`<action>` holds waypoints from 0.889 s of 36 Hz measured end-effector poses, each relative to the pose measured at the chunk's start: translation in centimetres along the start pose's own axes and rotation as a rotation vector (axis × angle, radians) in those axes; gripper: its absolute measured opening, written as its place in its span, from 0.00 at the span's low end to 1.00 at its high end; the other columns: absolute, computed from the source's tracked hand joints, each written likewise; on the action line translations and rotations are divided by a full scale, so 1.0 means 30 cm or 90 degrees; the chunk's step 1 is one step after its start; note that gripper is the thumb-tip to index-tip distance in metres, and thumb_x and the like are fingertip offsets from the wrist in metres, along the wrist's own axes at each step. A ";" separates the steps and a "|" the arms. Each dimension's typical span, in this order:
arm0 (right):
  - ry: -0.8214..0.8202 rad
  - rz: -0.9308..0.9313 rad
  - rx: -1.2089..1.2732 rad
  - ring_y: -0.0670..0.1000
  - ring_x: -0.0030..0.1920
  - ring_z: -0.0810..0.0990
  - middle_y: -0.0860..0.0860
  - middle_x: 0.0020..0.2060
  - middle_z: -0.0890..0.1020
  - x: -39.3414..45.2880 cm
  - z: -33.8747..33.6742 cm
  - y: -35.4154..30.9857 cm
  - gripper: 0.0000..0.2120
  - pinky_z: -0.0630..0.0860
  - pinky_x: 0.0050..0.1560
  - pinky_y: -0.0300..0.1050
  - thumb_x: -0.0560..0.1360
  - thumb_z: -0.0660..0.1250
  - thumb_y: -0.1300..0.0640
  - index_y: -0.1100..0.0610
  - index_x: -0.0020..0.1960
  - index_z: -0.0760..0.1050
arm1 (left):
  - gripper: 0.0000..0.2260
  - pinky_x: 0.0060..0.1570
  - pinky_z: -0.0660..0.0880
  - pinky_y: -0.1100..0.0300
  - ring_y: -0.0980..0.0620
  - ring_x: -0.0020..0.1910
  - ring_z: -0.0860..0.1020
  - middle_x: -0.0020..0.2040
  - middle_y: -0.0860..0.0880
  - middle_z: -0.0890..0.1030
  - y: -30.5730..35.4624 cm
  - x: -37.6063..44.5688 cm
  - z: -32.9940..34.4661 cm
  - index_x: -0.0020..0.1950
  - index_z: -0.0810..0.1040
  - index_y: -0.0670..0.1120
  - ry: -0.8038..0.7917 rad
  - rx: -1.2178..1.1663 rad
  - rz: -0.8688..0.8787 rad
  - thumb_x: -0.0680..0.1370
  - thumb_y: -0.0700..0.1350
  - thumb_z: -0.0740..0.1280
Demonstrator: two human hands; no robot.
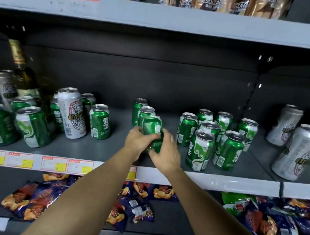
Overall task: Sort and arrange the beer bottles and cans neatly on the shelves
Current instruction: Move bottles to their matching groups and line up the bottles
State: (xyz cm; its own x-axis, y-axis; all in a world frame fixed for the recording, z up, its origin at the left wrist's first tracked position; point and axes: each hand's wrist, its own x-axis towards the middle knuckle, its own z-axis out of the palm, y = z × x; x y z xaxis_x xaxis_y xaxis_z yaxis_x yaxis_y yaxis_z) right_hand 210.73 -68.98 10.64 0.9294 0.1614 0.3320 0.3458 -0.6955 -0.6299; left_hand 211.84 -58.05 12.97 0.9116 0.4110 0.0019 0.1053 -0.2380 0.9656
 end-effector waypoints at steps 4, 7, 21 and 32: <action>-0.010 -0.027 -0.068 0.54 0.72 0.62 0.52 0.74 0.62 -0.034 0.001 -0.003 0.35 0.63 0.69 0.49 0.76 0.64 0.53 0.55 0.78 0.52 | 0.26 0.50 0.76 0.56 0.49 0.48 0.78 0.47 0.51 0.79 -0.025 -0.028 -0.072 0.56 0.72 0.46 0.094 0.092 0.051 0.65 0.52 0.80; 0.004 -0.032 -0.079 0.54 0.70 0.63 0.52 0.72 0.65 -0.071 0.004 -0.012 0.32 0.65 0.67 0.48 0.77 0.63 0.53 0.55 0.77 0.55 | 0.27 0.49 0.75 0.56 0.47 0.47 0.78 0.48 0.49 0.79 -0.033 -0.030 -0.126 0.57 0.70 0.45 0.142 0.093 0.064 0.66 0.51 0.80; -0.004 -0.034 -0.271 0.54 0.63 0.70 0.51 0.63 0.74 -0.217 -0.068 0.044 0.20 0.67 0.62 0.47 0.79 0.58 0.54 0.55 0.70 0.67 | 0.30 0.60 0.73 0.46 0.40 0.61 0.74 0.60 0.43 0.75 -0.126 -0.053 -0.173 0.63 0.66 0.44 0.167 0.089 0.087 0.68 0.49 0.78; 0.064 0.050 -0.313 0.56 0.62 0.70 0.54 0.63 0.73 -0.386 -0.325 0.222 0.20 0.66 0.61 0.49 0.78 0.58 0.54 0.57 0.69 0.68 | 0.23 0.57 0.69 0.41 0.34 0.58 0.72 0.58 0.35 0.75 -0.055 -0.289 0.064 0.63 0.72 0.36 0.291 0.290 0.422 0.73 0.45 0.72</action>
State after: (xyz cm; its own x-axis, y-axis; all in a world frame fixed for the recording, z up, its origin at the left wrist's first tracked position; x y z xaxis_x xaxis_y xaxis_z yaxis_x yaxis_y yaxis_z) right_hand 201.01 -82.30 9.45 0.9250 0.0438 0.3774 0.1506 -0.9542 -0.2584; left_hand 204.53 -62.90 10.85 0.6060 0.3511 0.7138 -0.1477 -0.8320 0.5347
